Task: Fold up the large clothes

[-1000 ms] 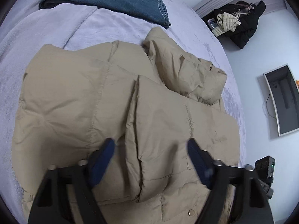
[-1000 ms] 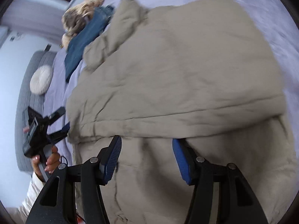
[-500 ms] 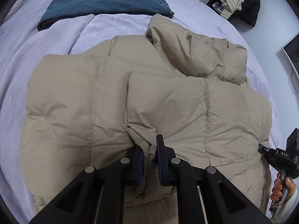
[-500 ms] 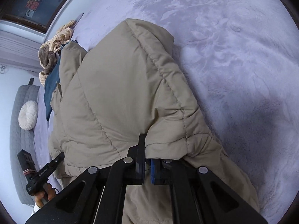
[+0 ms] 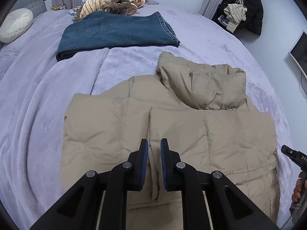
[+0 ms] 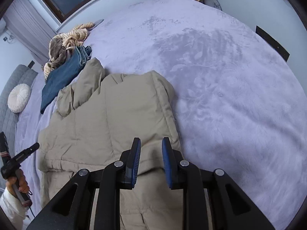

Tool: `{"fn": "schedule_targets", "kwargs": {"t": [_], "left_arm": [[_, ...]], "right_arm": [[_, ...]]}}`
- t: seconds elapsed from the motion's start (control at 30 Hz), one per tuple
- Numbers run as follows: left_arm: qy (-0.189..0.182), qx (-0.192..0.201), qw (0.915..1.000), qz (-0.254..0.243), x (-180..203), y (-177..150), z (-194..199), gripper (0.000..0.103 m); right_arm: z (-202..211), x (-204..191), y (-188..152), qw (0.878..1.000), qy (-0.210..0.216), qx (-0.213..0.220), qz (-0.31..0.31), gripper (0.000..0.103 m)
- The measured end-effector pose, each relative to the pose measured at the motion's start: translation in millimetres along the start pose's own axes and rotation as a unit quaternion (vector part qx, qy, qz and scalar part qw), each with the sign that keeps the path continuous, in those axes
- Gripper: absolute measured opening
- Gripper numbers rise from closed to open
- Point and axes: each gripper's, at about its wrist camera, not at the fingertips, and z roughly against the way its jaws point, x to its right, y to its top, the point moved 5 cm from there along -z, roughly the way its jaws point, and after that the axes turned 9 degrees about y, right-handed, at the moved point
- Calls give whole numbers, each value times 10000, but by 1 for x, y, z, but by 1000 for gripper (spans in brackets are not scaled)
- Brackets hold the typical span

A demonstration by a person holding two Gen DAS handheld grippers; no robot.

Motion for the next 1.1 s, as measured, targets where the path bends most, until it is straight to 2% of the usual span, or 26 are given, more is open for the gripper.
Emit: {"fn": "schedule_targets", "kwargs": {"t": [0.07, 0.13, 0.2, 0.4, 0.6, 0.67, 0.73, 0.93, 1.1], "left_arm": [[-12, -75, 9999, -123, 14, -3, -14, 15], [328, -181, 9989, -299, 23, -11, -35, 15], [399, -314, 9982, -317, 23, -20, -54, 15], [543, -311, 9971, -423, 30, -22, -64, 15], [623, -441, 9968, -246, 25, -18, -41, 15], [666, -474, 9964, -235, 23, -21, -30, 15], [701, -497, 9960, -242, 24, -25, -18, 15], [707, -596, 9955, -220, 30, -43, 16, 15], [730, -665, 9950, -163, 37, -62, 39, 15]], "right_arm": [[-14, -2, 10, 9999, 115, -33, -69, 25], [-35, -4, 15, 9998, 98, -157, -12, 25], [-53, -2, 12, 9995, 3, -315, 43, 25], [-83, 9, -1, 9985, -130, -515, 99, 22], [-64, 2, 3, 9981, -51, -621, -1, 26], [-52, -1, 1, 9979, 47, -649, -72, 32], [-40, -3, -5, 9973, 155, -699, -143, 41], [-13, -11, -27, 9948, 288, -945, -243, 50], [2, -11, -46, 9920, 350, -1184, -269, 54]]}}
